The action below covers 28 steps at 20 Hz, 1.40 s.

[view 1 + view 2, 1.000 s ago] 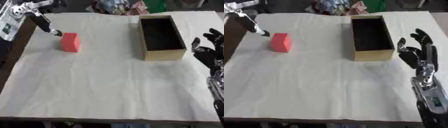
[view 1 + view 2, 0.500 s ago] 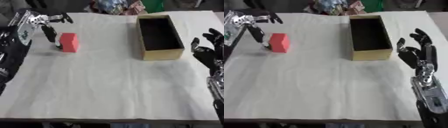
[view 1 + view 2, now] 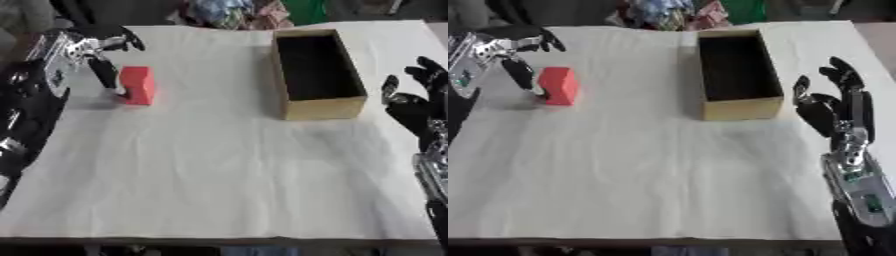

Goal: Pick up objects on the table and place them in the box.

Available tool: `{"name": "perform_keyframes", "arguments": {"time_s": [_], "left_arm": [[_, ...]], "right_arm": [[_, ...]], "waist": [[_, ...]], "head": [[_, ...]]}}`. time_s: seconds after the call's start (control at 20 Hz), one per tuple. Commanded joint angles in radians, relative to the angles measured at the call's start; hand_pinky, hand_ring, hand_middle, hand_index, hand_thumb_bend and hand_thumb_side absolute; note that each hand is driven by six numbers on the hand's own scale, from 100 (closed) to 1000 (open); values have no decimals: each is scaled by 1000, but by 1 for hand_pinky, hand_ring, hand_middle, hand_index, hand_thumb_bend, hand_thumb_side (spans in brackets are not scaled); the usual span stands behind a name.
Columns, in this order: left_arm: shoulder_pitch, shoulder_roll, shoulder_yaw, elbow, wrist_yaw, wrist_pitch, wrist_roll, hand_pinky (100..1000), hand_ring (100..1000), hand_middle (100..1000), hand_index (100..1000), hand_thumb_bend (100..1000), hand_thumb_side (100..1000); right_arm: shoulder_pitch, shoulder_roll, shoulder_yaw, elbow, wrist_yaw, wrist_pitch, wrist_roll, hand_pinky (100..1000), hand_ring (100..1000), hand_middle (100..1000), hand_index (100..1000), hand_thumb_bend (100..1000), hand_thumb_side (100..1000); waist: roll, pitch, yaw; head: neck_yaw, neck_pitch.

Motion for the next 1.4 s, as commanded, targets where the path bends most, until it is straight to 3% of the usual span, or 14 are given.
{"name": "perform_keyframes", "arguments": {"time_s": [0.05,0.1,0.2,0.7,1.05,1.4], "left_arm": [[-16,7,13,13,-22,7,33,794,816,813,872,744,100],[-14,5,13,19,-28,7,37,793,811,805,871,691,117],[-11,0,12,28,-37,6,41,788,793,761,864,691,119],[-9,0,16,17,-47,24,61,726,608,349,762,511,128],[-20,-3,10,-16,-15,32,91,716,597,314,750,476,120],[-87,-48,-26,-148,53,33,160,712,592,308,752,443,110]], "right_arm": [[-12,-9,-1,-8,4,-5,1,681,947,762,900,163,101],[-12,-9,-1,-8,4,-5,1,681,947,762,900,176,100],[-13,-9,-1,-7,3,-5,1,681,947,762,900,177,100],[-12,-6,-2,-6,2,-6,1,681,947,762,900,178,100],[-11,-4,0,-5,2,-6,3,681,947,762,900,180,100],[-14,0,9,-4,5,-7,13,681,947,762,899,182,100]], "waist": [[0,-13,-3],[0,-13,-3],[-1,-12,-5],[-2,-10,-7],[-2,-16,-9],[4,-22,-28]], "head": [[2,10],[2,10],[2,10],[1,10],[4,13],[14,13]]}}
